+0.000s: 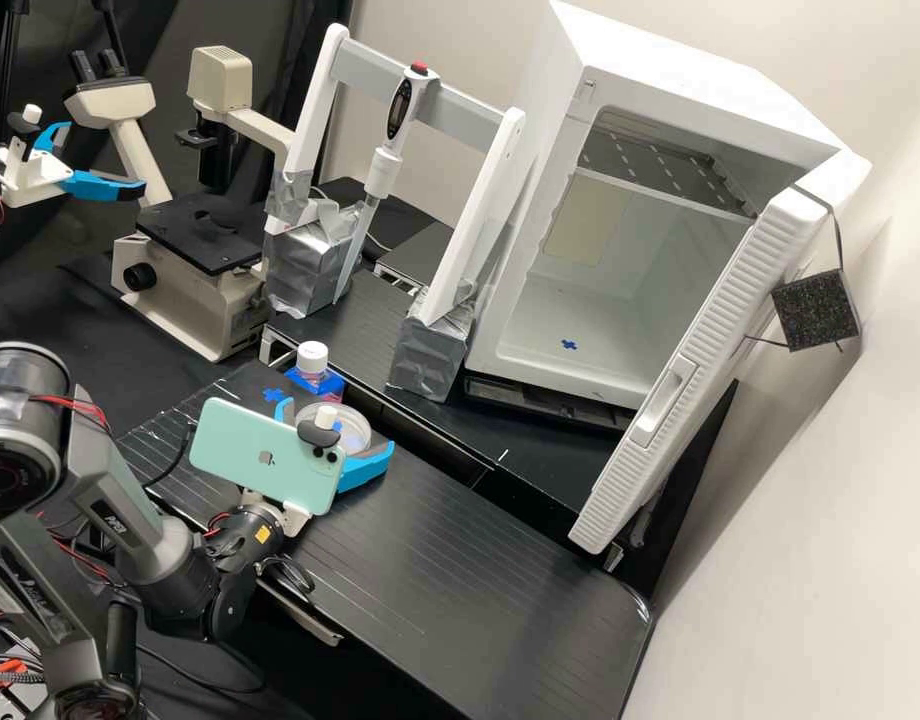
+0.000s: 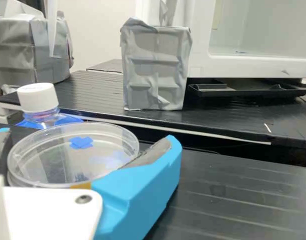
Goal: Move the petri dish to the incubator
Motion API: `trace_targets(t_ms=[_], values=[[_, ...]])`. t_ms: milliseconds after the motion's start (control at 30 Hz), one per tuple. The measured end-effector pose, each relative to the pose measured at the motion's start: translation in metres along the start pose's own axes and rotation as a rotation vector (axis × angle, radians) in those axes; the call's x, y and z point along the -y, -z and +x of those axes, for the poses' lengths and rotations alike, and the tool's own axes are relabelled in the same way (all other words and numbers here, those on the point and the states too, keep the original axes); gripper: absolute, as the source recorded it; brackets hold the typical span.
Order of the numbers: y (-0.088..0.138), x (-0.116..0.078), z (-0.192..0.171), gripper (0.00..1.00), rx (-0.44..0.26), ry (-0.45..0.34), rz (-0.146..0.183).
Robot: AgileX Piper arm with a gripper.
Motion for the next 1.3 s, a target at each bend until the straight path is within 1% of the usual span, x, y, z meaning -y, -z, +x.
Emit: trace_targets(t_ms=[100,367,667,767,867,967,1033,1100,1200,1300], values=[[-0.001,0.000,0.001,0.00,0.003,-0.002,0.010],[-0.001,0.000,0.002,0.00,0.003,-0.009,0.021],[-0.001,0.000,0.002,0.00,0.006,-0.012,0.023],[0.000,-0.002,0.002,0.00,0.008,-0.030,0.021],[-0.002,-0.003,0.001,0.00,0.018,-0.041,0.025],[-0.005,-0.007,0.000,0.00,0.039,-0.072,0.038],[-0.007,-0.011,-0.001,0.00,0.060,-0.102,0.063],[-0.011,-0.017,0.001,0.00,0.083,-0.126,0.066],[-0.018,-0.029,0.006,0.00,0.111,-0.175,0.077],[-0.027,-0.049,0.015,0.00,0.139,-0.252,0.092]])
